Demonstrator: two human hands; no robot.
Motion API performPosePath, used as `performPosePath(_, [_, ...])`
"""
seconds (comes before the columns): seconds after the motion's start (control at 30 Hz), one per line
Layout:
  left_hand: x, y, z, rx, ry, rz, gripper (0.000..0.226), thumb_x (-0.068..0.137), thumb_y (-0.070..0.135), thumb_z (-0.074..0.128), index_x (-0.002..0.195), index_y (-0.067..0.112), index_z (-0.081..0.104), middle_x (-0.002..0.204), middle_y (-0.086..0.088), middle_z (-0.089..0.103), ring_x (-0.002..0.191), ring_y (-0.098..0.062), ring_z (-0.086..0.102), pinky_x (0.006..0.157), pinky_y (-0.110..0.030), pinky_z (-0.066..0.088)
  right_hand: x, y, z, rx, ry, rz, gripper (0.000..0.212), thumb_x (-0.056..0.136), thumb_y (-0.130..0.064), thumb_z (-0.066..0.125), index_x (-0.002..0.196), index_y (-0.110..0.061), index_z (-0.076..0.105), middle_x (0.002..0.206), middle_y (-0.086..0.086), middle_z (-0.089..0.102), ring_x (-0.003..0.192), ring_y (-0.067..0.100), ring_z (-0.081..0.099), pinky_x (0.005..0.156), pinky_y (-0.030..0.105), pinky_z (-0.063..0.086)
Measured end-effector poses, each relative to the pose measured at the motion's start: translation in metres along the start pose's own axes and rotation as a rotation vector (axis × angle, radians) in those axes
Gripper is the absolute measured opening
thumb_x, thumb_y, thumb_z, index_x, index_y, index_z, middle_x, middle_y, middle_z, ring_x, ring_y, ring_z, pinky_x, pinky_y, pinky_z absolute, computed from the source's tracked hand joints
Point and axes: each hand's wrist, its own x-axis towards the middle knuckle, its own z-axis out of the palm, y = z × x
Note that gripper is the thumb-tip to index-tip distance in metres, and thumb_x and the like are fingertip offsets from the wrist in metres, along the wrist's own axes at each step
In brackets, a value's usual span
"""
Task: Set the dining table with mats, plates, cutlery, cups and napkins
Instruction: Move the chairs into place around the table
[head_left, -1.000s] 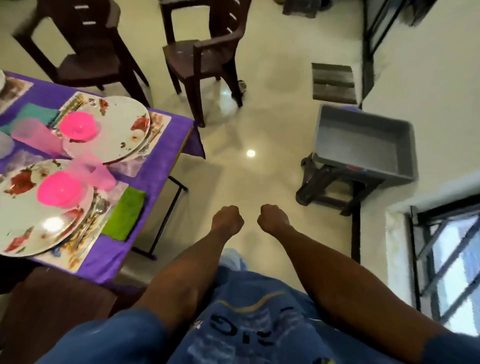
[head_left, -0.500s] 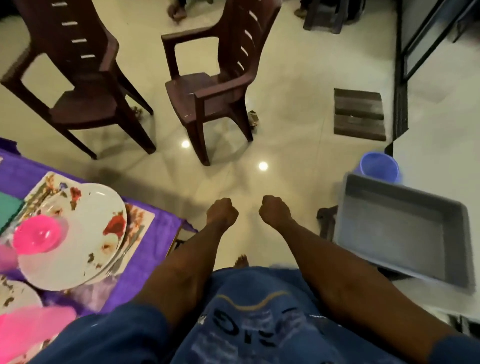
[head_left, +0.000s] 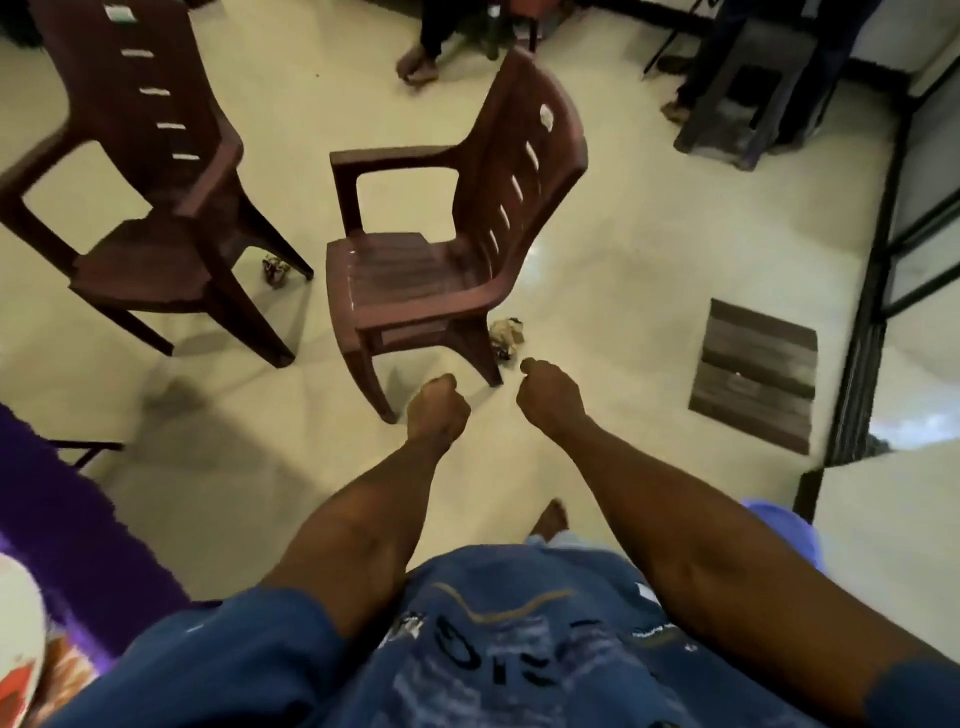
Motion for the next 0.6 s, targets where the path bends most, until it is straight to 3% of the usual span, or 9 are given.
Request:
performPosePath(0.17, [0.098,0.105,-0.007,-0.217,0.162,-0.086,0.023,0.093,0.018,0.045,0.107,0.012,0.062,0.108,-0.014,0.067,0.102,-0.036,0.061,0.084,-0.042,0.047,0.14,0.043,-0.081,-0.092,0.255,-0.124,0.03,0.09,-0.014,0.051,0.116,-0.002,0.057,0.11,0.019,0.059,0.099,0.038,0.057,0.081,0.044,0.047])
performPosePath(0.27, [0.161,0.149,-0.008,-0.344,0.288,-0.116,0.02,0.092,0.02,0.049,0.105,0.014,0.063,0.101,-0.01,0.067,0.094,-0.031,0.061,0.079,-0.037,0.045,0.22,0.059,-0.117,-0.046,0.438,-0.216,0.031,0.089,-0.02,0.055,0.115,-0.002,0.057,0.111,0.017,0.059,0.099,0.034,0.056,0.083,0.044,0.049])
performPosePath(0.37, [0.234,0.182,-0.009,-0.465,0.375,-0.225,0.021,0.092,0.02,0.05,0.107,0.016,0.065,0.102,-0.007,0.067,0.096,-0.025,0.06,0.078,-0.03,0.041,0.308,0.063,-0.156,-0.008,0.517,-0.335,0.029,0.091,-0.025,0.054,0.111,-0.005,0.058,0.113,0.014,0.058,0.102,0.032,0.054,0.087,0.042,0.046])
performPosePath(0.47, [0.311,0.213,-0.009,-0.553,0.434,-0.302,0.022,0.093,0.019,0.05,0.106,0.013,0.067,0.103,-0.008,0.068,0.097,-0.026,0.062,0.078,-0.029,0.042,0.408,0.057,-0.187,-0.04,0.466,-0.408,0.029,0.091,-0.027,0.051,0.109,-0.006,0.062,0.116,0.012,0.059,0.106,0.031,0.055,0.09,0.042,0.045])
performPosePath(0.6, [0.391,0.238,-0.006,-0.548,0.384,-0.429,0.021,0.094,0.017,0.052,0.106,0.01,0.067,0.108,-0.014,0.068,0.103,-0.031,0.062,0.083,-0.034,0.045,0.512,0.054,-0.207,-0.147,0.237,-0.485,0.026,0.09,-0.026,0.05,0.106,-0.01,0.061,0.124,0.011,0.057,0.113,0.031,0.051,0.096,0.044,0.039])
